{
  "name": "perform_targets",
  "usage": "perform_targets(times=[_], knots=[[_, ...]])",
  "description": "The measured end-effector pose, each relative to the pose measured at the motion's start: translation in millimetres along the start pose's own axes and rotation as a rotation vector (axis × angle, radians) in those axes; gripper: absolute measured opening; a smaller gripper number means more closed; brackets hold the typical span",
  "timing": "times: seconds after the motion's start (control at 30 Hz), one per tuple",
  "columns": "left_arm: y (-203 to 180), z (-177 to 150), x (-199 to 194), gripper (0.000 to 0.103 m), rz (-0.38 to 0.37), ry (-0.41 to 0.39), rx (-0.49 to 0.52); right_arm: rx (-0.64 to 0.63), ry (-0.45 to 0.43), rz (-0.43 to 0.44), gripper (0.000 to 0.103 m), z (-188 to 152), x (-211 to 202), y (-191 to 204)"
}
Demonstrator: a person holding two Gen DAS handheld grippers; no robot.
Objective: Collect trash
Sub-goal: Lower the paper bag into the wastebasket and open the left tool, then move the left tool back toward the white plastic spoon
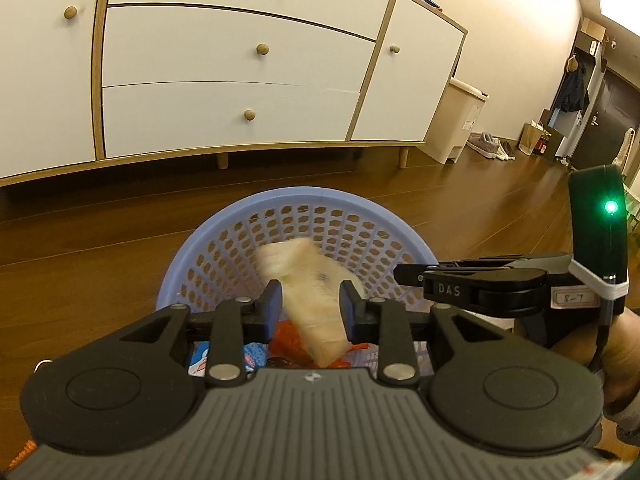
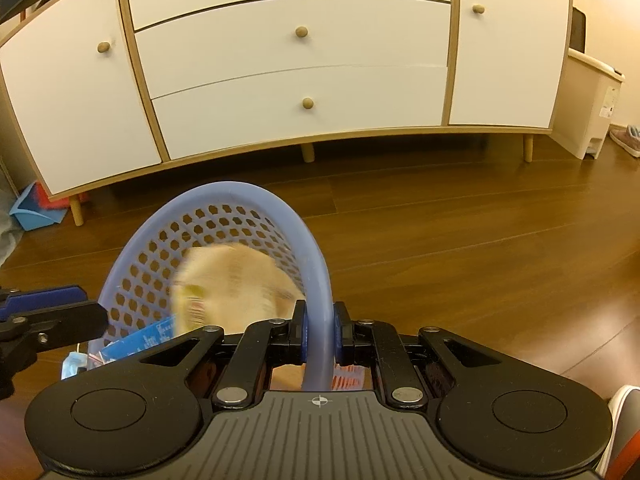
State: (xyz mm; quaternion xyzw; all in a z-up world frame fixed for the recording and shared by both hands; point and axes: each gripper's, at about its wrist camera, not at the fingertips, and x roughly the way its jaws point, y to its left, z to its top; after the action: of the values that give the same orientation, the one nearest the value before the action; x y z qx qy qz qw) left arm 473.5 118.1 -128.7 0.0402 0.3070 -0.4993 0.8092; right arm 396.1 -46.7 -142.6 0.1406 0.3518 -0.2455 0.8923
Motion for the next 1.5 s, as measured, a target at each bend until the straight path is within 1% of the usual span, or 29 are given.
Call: perform_targets(times=[0.37, 0.47, 0.63, 1.0, 1.17, 1.37, 1.5], knots=[[21, -6, -12, 0.026, 0.065, 0.007, -0.037, 0.010, 0.004, -0.009, 0.008, 0, 1, -2], [30, -8, -19, 0.026, 0.084, 0.005, -0.061, 0.010, 0.005, -0.013, 0.008, 0, 1, -2], [45, -12, -34, 0.026, 0.141, 0.001, -0.094, 0.007, 0.006, -0.018, 0.008, -1, 1, 0], [82, -36, -72, 0.027, 0.265, 0.012, -0.184, -0.006, 0.011, -0.019, 0.008, 0, 4, 1], [93, -48, -80, 0.027, 0.296, 0.027, -0.211, -0.012, 0.011, -0.021, 0.008, 0, 4, 1], [98, -57, -85, 0.027, 0.328, 0.045, -0.206, -0.016, 0.014, -0.018, 0.008, 0, 4, 1], [103, -66, -89, 0.027, 0.350, 0.058, -0.221, -0.016, 0.014, -0.018, 0.008, 0, 4, 1]])
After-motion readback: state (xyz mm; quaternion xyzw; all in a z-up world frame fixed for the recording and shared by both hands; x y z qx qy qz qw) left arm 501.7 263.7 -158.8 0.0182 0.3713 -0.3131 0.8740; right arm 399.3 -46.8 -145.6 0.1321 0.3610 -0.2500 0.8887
